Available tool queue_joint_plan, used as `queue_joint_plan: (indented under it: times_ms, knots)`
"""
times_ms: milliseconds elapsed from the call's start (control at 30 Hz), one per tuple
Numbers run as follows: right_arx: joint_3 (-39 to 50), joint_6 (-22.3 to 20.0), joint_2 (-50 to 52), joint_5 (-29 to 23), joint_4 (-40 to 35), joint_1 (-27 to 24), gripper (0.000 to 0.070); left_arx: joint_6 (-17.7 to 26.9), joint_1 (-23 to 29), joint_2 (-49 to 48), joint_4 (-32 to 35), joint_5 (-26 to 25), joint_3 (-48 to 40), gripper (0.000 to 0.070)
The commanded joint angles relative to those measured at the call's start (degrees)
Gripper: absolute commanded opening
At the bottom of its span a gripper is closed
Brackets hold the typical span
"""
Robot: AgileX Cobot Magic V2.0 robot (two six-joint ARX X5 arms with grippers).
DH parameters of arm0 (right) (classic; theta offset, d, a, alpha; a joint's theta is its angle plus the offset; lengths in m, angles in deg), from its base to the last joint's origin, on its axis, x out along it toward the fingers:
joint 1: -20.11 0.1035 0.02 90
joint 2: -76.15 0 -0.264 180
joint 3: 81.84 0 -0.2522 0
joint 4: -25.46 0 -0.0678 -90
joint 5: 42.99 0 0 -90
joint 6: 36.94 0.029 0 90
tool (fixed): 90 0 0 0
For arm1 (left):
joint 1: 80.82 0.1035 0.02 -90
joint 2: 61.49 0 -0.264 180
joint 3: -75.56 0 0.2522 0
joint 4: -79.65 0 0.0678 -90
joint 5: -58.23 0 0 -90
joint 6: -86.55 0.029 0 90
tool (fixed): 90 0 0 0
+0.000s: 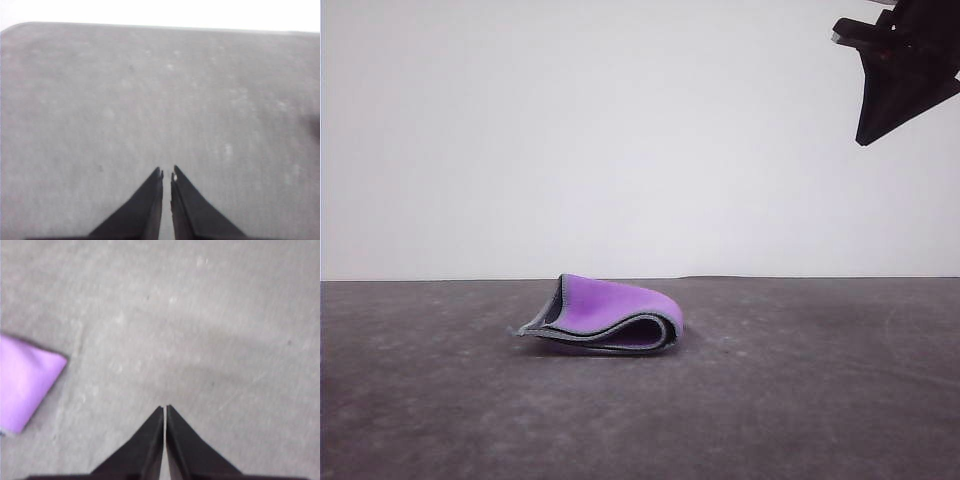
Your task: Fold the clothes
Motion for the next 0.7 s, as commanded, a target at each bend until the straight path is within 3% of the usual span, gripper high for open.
queue_joint_plan:
  times_ms: [0,667]
  knots:
    - [-0.7,-0.4,-0.7,0.0,-0.9,0.0,0.0000,-1.9,0.0,-1.5,-1.2,0.3,-0.9,0.0016]
    - [-0.7,-0.4,-0.7,0.0,-8.0,0.0,0.0000,-1.9,1.7,-2.6,-0.6,0.3,-1.0,0.0016]
